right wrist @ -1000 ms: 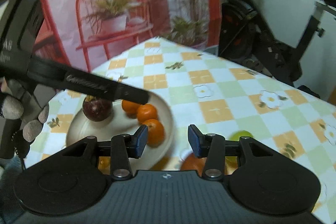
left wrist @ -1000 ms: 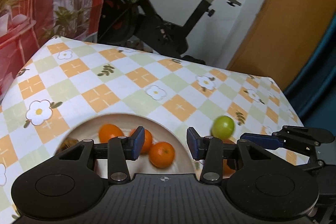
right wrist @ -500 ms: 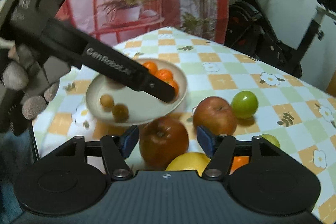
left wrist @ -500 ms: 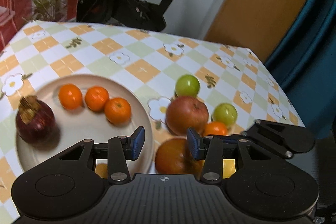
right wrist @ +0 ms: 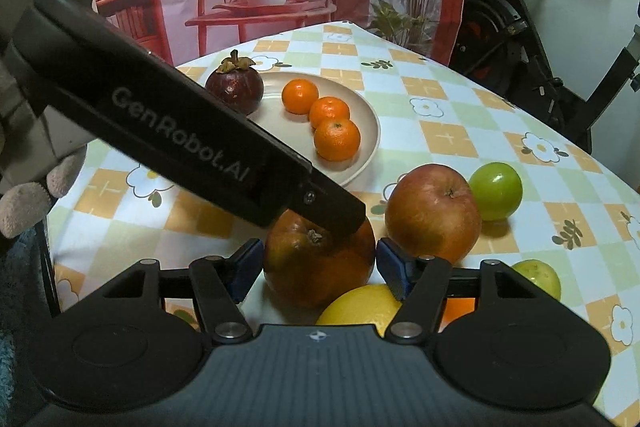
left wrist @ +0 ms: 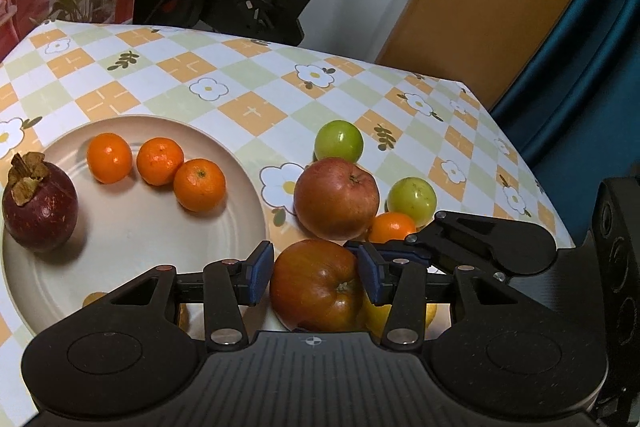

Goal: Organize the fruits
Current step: 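Move the left tool down onto a red apple in the cluster, then close the left tool around the red apple and lift it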

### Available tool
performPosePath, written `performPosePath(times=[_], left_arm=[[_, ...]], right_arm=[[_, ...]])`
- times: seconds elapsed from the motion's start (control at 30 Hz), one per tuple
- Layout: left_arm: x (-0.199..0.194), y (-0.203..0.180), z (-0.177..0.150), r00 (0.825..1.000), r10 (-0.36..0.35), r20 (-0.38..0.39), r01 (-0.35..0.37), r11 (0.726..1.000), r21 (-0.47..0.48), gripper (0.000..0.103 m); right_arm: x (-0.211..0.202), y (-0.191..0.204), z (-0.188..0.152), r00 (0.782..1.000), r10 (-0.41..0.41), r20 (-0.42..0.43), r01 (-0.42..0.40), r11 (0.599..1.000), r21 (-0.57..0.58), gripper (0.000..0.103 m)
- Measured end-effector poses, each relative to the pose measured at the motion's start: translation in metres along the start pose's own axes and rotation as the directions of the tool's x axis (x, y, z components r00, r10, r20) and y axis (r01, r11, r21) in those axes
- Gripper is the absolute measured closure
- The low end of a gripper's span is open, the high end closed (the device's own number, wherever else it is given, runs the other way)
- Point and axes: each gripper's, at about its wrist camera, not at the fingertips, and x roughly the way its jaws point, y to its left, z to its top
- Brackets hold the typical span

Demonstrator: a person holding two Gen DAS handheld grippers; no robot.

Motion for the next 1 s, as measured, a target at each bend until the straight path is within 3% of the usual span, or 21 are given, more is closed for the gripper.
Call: performPosePath(times=[0.3, 0.63, 0.83, 1.0], left_arm=[[0.0, 0.0, -0.005, 1.0, -0.023, -0.012, 0.023, 1.0, -0.009, 0.05], [-0.009, 0.019, -0.003, 0.997, -0.075, -0.014, 0.072, 0.991, -0.115, 0.05], [-0.001, 0.013, -0.008, 0.994, -0.096, -0.043, 0.091, 0.99, -0.105, 0.05], [0.005, 0.009, -0.013, 0.997, -0.059, -0.049, 0.055, 0.996, -0.075, 0.046]], right_arm=[[-0.002, 0.004, -0.005, 0.999, -0.016, 0.032, 0.016, 1.0, -0.004, 0.038], [-0.006, 0.008, -0.009, 0.998, -0.031, 0.055, 0.031, 0.999, -0.005, 0.039], [-0.01, 0.008, -0.012, 0.997, -0.034, 0.075, 0.034, 0.999, -0.001, 0.04], [-0.01, 0.009, -0.013, 0.996, -0.036, 0.079, 0.037, 0.999, -0.007, 0.04]])
